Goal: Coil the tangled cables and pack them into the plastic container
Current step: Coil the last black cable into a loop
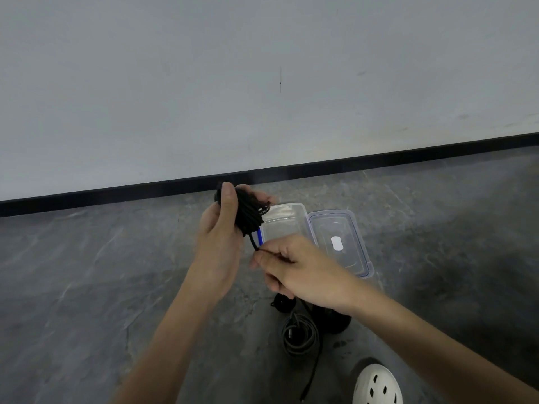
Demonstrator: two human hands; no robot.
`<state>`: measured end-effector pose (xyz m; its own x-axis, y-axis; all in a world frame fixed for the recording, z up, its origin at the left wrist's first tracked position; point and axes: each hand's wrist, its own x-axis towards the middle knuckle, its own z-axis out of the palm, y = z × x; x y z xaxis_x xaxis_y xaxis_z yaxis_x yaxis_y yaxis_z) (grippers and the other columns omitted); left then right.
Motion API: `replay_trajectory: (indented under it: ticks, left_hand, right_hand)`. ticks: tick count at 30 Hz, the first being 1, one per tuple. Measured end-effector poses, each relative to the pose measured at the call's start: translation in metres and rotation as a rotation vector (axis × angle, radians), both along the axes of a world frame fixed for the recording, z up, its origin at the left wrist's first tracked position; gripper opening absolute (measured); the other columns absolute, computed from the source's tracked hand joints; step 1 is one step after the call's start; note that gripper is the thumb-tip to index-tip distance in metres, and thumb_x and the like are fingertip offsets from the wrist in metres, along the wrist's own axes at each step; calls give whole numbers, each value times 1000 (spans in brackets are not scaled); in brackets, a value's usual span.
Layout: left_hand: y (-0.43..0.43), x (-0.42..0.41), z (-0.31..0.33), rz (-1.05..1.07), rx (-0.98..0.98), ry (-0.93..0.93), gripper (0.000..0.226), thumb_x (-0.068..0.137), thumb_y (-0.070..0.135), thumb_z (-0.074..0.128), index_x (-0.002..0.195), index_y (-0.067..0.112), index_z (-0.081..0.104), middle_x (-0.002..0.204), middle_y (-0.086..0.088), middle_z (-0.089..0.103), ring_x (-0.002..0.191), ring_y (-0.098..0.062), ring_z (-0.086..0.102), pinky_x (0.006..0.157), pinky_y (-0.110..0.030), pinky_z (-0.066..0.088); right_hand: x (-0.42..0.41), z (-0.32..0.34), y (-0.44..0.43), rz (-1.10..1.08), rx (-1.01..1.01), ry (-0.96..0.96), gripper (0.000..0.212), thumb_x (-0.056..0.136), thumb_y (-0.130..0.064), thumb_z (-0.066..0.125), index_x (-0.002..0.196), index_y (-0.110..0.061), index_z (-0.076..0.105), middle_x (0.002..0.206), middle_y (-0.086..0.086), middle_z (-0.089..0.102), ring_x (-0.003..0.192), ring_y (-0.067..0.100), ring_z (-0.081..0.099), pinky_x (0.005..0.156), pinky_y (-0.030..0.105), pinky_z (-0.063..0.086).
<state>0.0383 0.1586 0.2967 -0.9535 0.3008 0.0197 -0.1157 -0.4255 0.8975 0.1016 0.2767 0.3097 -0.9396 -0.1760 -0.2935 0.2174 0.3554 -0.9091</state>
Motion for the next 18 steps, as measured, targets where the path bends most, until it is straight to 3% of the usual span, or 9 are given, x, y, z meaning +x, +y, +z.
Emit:
replay_trajectory:
  ticks: [3,5,9,13,16,18]
  left_hand:
    - [-2,-3,-3,23,-131,97,34,97,43,42,85,26,69,85,3,72,95,-18,67,88,-26,51]
    - [-3,-3,-6,10,-325,212,37,99,41,39,82,32,71,90,2,72,97,-14,67,89,-23,50]
    - [-4,-1,-12,-28,-622,357,33,103,34,38,92,20,66,93,5,69,93,-5,63,82,-15,45]
    - [-6,0,-9,-102,-776,354,44,89,52,37,92,17,64,84,5,67,79,-4,62,69,-14,46]
    - [-7,1,-8,-174,-850,297,69,81,62,35,91,-1,61,69,-3,57,57,-9,50,53,-18,40]
    - [-8,3,-6,-229,-816,231,70,81,64,34,88,-1,59,67,1,53,59,-3,47,54,-12,38]
  right_hand:
    - [2,4,1,5,-28,-1,28,101,-17,45,86,-8,66,45,-8,47,37,5,38,44,17,34]
    - [1,7,4,-9,-59,-9,28,101,-17,46,85,-6,66,45,-6,46,37,4,36,42,15,31]
    - [3,14,12,-4,-141,-53,27,100,-17,49,81,-6,65,48,-1,44,39,7,35,41,18,30]
    - [3,25,25,-44,-263,-82,27,99,-19,51,78,-7,63,47,-5,40,39,6,31,41,18,26]
    - [1,31,34,-67,-304,-84,29,98,-25,51,79,-8,66,49,-5,37,42,6,26,44,21,19]
    - [-1,32,40,-82,-296,-53,30,98,-25,50,83,-6,68,51,-3,33,43,4,27,44,18,19]
